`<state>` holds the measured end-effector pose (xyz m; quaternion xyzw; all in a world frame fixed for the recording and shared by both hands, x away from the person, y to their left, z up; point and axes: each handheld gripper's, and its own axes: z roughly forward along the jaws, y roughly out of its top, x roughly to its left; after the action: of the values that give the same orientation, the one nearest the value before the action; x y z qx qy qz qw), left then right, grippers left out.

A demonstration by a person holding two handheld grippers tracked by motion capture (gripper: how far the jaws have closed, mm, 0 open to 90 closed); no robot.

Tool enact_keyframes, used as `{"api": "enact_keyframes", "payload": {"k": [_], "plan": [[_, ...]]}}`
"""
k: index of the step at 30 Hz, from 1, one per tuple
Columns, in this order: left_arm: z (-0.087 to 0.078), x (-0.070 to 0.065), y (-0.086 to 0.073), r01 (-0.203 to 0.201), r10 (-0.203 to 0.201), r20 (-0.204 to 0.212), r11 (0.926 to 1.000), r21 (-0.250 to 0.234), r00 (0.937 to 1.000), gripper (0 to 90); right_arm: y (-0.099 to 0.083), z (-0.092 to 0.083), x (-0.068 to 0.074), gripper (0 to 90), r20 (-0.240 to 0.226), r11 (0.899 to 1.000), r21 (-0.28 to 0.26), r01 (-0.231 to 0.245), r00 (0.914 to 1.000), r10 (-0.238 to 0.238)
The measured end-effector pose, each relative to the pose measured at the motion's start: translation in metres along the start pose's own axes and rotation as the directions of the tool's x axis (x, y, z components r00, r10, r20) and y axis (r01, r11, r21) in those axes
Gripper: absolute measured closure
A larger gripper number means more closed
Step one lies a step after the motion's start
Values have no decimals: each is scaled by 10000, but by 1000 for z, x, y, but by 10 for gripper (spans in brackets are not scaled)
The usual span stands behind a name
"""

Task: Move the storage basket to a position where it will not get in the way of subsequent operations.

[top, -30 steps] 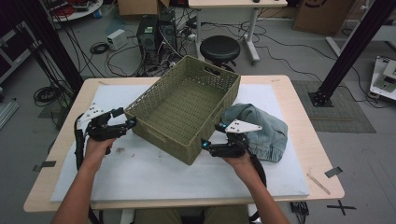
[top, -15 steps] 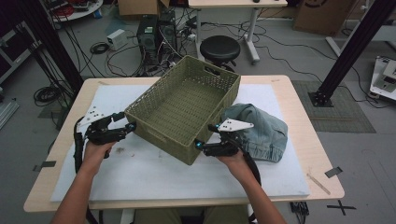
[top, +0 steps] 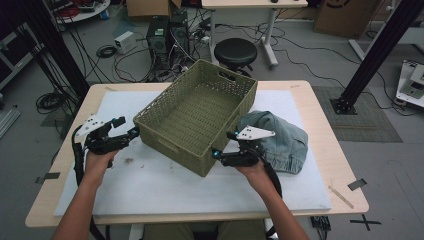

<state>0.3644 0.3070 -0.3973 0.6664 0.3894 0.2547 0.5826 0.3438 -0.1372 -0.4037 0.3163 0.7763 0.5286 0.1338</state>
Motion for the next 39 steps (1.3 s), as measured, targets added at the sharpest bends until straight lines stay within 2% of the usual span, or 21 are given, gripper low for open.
{"api": "enact_keyframes", "payload": {"k": [2,5,6,8,9,10,15,19,24,28,30,36,38,39], "plan": [[3,1,0,56,-57,102,10000,52,9999,264,0,0,0,177,-19,10000,-2,23,10000,-23],[14,0,1,88,-98,586,9998,177,9982,264,1,-1,1,177,-84,10000,26,38,10000,-37],[16,0,2,-9,0,664,9999,138,9978,264,1,-1,1,177,-84,10000,26,38,10000,-37],[17,3,1,248,-256,826,9996,105,9963,262,1,-1,0,178,-104,10000,-11,18,9999,-18],[17,3,0,239,-251,980,9996,136,9949,335,2,-1,0,177,-103,10000,25,14,9999,-13],[15,1,0,163,-171,1062,9998,85,9942,356,2,0,0,177,-137,10000,20,5,9999,-5],[15,-2,-2,297,-334,994,9988,387,9945,332,3,0,-2,177,-242,10000,66,24,9997,-23],[11,-3,-2,377,-424,1275,9985,391,9909,353,3,-5,-5,176,-229,9998,146,145,9996,-142],[4,-13,-6,159,-215,1534,9992,379,9879,353,1,-12,-8,176,-190,9996,222,152,9997,-148],[-3,-24,-7,-367,271,1695,9979,535,9852,352,-2,-21,-13,176,-123,9994,272,234,9997,-231],[-5,-30,-8,-468,364,1744,9974,557,9840,351,-4,-28,-16,176,1,9993,276,267,9996,-267],[-10,-47,-13,-738,620,2090,9961,489,9759,350,-9,-43,-25,177,288,9997,230,103,9995,-110],[-11,-50,-12,-841,696,2307,9950,539,9705,350,-9,-45,-27,177,333,9997,233,112,9994,-120],[-12,-50,-11,-904,766,2309,9947,498,9700,348,-10,-48,-29,187,367,9997,239,66,9993,-75]]}}
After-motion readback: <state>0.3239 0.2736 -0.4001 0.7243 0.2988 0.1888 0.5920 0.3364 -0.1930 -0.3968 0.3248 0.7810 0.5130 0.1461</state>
